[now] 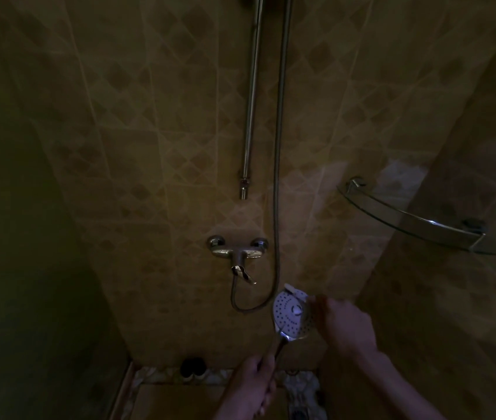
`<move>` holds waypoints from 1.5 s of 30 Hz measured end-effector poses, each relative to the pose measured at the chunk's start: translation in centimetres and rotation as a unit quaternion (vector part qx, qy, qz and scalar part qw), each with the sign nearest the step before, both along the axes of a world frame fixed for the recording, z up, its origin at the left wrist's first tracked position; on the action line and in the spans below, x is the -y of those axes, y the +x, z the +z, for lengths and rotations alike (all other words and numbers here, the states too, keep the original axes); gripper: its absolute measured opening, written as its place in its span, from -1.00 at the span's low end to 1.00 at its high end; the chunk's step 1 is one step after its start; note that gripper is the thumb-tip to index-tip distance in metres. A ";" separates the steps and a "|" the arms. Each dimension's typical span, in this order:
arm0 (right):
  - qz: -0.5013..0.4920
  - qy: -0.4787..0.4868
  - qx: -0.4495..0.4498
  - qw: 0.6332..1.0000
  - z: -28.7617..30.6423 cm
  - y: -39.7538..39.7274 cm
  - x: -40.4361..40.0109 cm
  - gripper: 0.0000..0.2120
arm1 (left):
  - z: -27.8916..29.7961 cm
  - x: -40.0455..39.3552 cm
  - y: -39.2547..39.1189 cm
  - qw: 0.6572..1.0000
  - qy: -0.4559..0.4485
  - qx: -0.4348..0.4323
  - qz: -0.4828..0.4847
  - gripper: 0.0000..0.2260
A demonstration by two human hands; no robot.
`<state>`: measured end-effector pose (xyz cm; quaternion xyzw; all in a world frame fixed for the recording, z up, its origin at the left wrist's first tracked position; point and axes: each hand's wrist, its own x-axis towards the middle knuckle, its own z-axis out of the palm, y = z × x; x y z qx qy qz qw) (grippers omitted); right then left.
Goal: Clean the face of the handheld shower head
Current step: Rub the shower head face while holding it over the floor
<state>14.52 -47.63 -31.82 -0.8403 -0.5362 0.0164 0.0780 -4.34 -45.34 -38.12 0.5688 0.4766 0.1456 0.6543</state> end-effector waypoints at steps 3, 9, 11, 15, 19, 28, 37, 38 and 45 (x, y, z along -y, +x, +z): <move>0.043 -0.006 0.000 0.999 -0.7 -1.6 0.7 -0.68 | 0.2 0.0 0.0 1.000 -0.006 -0.002 0.007 -0.72; 0.031 -0.020 0.003 0.999 0.2 -1.3 1.0 -0.64 | -0.2 0.2 -0.2 1.000 0.007 0.007 0.012 -0.76; 0.003 -0.006 -0.001 1.000 0.6 -0.6 0.6 -0.60 | -0.1 0.2 -0.1 1.000 0.013 0.004 0.008 -0.74; 0.044 -0.034 -0.010 0.998 0.2 -2.3 1.8 -0.63 | -0.1 0.2 0.0 1.000 0.004 -0.002 0.005 -0.70; 0.074 -0.047 0.010 0.996 0.3 -2.6 2.4 -0.70 | -0.7 0.3 -0.3 1.000 -0.004 -0.011 0.001 -0.70; 0.062 -0.045 -0.014 0.997 -0.9 -3.2 3.4 -0.65 | 0.9 1.5 -0.9 0.999 -0.023 0.034 -0.002 -0.77; -0.023 0.006 -0.023 0.999 -0.5 -1.1 2.0 -0.62 | 1.2 1.7 -1.3 0.999 -0.007 0.051 -0.014 -0.76; -0.005 -0.005 -0.022 1.000 -0.9 -1.8 2.3 -0.62 | 1.1 1.7 -1.3 0.999 -0.011 0.052 -0.008 -0.75; -0.010 -0.010 -0.118 0.993 0.6 -2.4 1.9 -0.57 | 1.8 0.2 -1.6 0.998 -0.014 0.062 -0.007 -0.71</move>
